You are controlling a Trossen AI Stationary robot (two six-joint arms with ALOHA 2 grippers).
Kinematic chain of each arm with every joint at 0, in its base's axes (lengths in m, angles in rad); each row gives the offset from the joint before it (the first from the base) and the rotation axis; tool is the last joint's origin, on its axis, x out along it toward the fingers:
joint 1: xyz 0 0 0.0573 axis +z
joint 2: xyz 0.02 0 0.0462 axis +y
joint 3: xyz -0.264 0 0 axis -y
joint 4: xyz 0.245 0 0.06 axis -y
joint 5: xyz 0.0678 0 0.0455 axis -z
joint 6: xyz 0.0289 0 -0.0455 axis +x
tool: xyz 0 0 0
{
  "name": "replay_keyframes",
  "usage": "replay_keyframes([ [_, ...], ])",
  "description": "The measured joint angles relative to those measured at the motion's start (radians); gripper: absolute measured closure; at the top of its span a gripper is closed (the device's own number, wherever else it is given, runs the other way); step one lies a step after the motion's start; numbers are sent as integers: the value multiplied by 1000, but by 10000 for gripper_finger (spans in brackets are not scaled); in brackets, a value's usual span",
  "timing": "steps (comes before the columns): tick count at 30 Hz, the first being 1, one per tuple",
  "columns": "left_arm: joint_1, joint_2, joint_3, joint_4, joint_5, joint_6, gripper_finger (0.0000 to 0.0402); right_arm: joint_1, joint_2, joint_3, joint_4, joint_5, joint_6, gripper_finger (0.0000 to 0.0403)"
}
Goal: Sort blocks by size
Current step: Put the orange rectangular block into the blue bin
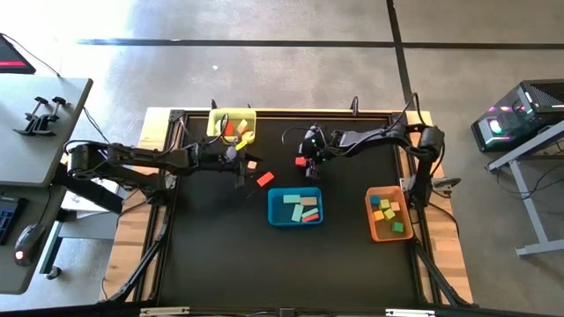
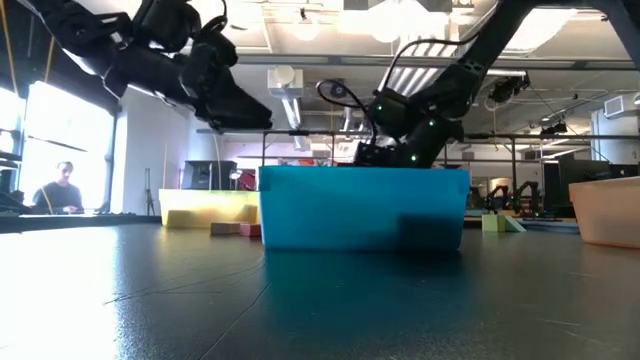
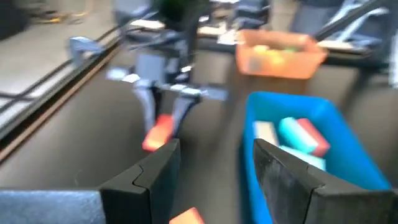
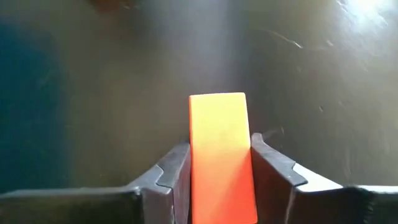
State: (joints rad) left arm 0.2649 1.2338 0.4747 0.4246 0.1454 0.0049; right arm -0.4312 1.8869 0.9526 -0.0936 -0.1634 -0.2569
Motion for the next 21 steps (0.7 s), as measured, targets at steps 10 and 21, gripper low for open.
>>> replay_keyframes([
  [10,-73,-204,0,-282,-187,-1,211,256,-316,-8,-195,443,302,280],
  [21,-164,-293,0,-251,-195,15,211,624,-314,-7,146,452,501,280],
])
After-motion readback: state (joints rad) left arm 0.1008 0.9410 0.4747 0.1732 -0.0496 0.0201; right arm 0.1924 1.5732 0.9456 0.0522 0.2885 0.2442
